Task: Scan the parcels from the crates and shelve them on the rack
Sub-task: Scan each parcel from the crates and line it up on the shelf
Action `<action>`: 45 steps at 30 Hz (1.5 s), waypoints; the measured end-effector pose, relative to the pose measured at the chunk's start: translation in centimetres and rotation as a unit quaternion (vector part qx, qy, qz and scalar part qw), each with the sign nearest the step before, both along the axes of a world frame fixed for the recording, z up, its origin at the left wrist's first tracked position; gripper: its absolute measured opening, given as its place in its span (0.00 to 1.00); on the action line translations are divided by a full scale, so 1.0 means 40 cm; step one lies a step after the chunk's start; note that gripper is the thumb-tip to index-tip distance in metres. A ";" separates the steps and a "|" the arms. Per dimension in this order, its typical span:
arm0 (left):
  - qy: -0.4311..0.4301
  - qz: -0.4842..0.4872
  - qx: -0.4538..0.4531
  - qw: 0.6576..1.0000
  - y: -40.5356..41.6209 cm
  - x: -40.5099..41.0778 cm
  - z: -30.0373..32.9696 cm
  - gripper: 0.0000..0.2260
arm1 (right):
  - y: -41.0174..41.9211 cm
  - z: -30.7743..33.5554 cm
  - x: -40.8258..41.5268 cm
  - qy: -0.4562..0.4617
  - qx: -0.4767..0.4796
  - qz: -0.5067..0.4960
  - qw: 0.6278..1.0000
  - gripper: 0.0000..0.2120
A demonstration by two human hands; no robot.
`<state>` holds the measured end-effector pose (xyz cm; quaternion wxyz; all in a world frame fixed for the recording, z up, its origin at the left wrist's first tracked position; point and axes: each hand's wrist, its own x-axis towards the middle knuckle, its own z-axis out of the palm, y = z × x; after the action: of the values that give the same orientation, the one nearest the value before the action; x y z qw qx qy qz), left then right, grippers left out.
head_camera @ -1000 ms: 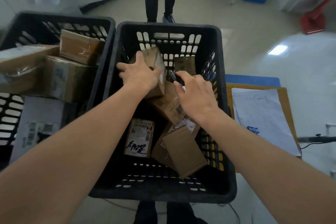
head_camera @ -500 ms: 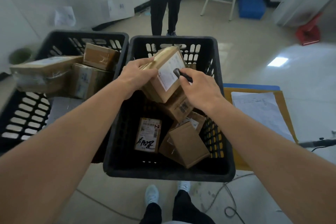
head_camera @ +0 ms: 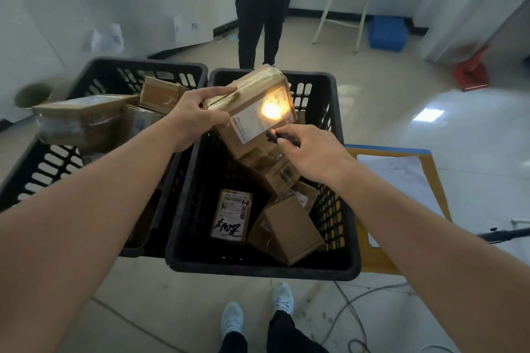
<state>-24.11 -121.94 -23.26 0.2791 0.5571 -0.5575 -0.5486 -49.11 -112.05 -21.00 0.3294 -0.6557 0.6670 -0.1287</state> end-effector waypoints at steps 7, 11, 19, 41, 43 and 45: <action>0.024 -0.008 0.022 0.999 -0.015 -0.005 -0.013 0.30 | -0.001 0.021 -0.018 0.016 0.009 0.014 1.000 0.18; 0.030 -0.009 0.019 0.999 -0.025 -0.008 -0.019 0.30 | -0.003 0.036 -0.032 0.017 0.034 0.016 0.999 0.18; 0.044 -0.002 0.005 0.999 -0.025 -0.019 -0.004 0.30 | 0.011 0.086 -0.039 0.017 0.065 0.018 0.998 0.17; 0.027 -0.030 -0.009 0.999 0.007 -0.035 0.016 0.48 | 0.069 0.152 -0.047 0.023 0.120 -0.013 0.992 0.15; 0.011 -0.026 0.004 1.000 0.001 -0.035 0.005 0.51 | 0.072 0.156 -0.052 0.020 0.115 -0.017 0.993 0.15; -0.009 -0.022 0.006 1.000 -0.008 -0.034 -0.010 0.53 | 0.073 0.156 -0.057 0.017 0.113 -0.018 0.993 0.15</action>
<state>-25.46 -122.27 -23.66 0.2582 0.5512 -0.5689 -0.5530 -51.38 -109.13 -14.76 0.3876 -0.6039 0.6949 -0.0468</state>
